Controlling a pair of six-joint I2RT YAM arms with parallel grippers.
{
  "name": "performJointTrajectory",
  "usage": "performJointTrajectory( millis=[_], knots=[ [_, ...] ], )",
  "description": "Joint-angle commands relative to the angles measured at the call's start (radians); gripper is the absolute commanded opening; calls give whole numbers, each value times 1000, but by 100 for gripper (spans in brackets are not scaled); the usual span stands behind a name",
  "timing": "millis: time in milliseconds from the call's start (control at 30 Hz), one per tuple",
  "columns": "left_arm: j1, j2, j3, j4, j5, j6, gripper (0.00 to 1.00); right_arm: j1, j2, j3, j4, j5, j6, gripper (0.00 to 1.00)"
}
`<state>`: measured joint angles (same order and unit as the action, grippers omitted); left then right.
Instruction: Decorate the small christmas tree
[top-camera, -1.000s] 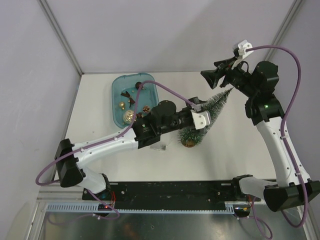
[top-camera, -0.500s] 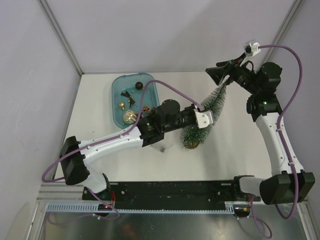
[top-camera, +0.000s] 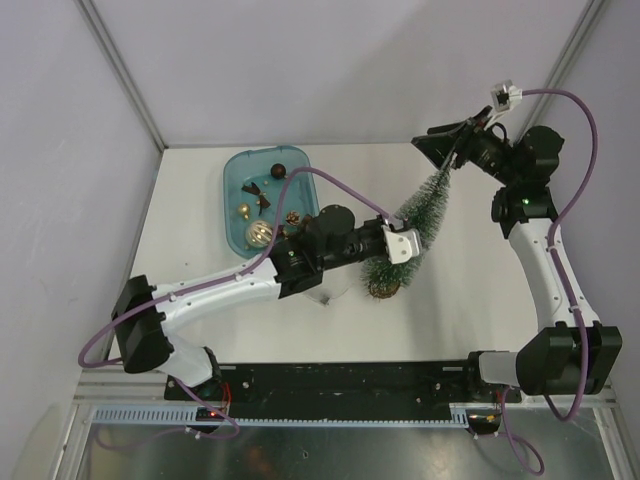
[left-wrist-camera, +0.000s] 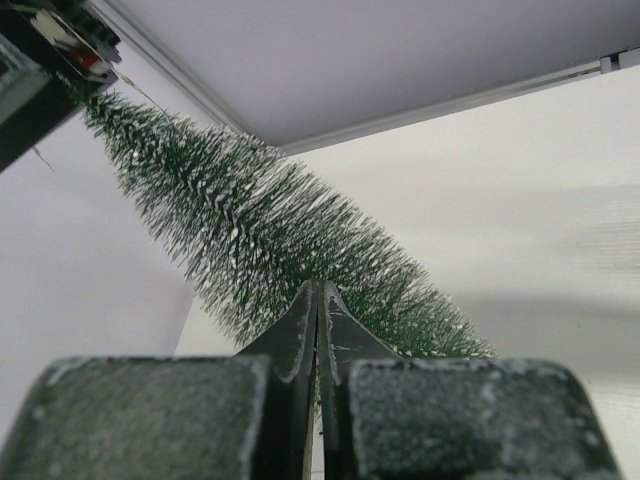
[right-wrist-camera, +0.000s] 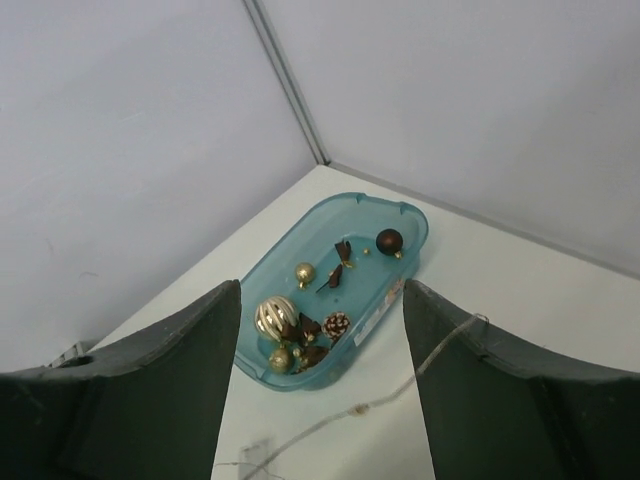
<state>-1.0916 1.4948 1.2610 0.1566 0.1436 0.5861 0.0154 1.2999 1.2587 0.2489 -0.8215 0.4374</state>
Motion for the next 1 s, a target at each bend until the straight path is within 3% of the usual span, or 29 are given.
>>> performJointTrajectory(
  millis=[0,367,900,967],
  knots=[
    [1,-80,-31,43,42,32,0,-44,7,11,154,-68,89,71],
    [-9,-122,-54,-4,107,78,0,-40,56,12,177,-108,133,80],
    [-40,-144,-54,-14,111,124,0,8,122,13,163,-62,76,81],
    [-42,-147,-56,-14,109,123,0,2,132,13,164,-61,78,85]
  ],
)
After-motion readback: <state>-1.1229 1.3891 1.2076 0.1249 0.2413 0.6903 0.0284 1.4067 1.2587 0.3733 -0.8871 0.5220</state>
